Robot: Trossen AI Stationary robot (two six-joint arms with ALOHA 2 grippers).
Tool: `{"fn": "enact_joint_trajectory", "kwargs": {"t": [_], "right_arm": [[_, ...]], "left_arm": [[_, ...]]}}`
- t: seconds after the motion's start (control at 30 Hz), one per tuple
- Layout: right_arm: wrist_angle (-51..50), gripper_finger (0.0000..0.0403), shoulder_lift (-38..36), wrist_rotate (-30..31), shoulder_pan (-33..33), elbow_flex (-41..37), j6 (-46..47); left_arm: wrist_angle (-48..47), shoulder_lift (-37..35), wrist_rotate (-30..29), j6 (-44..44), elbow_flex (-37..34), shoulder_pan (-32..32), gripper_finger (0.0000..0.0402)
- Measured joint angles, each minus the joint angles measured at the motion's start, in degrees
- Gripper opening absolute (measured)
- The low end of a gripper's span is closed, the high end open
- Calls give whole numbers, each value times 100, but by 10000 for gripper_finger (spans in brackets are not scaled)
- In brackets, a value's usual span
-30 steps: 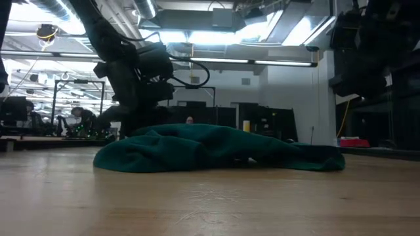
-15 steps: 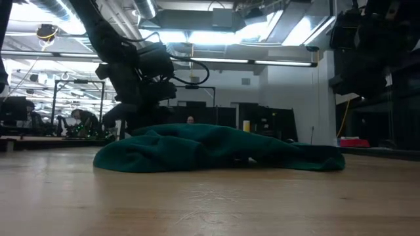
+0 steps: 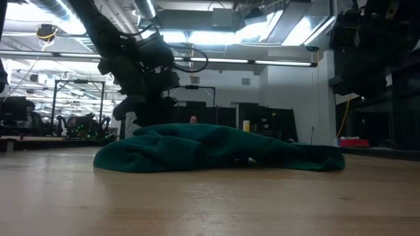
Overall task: Fold microfiber towels
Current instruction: Fold the green napkin
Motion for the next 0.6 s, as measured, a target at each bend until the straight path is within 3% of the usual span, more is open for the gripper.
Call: {"fn": "enact_joint_trajectory", "kwargs": {"t": [0.27, 0.37, 0.6], "right_arm": [[2, 153, 0, 26, 0, 0, -2], [13, 151, 0, 31, 0, 0, -2], [17, 160, 0, 90, 0, 0, -2]], "left_arm": [[15, 0, 19, -30, 0, -126, 129], [17, 0, -258, -104, 0, -181, 121], [42, 0, -224, -368, 0, -194, 41]]}}
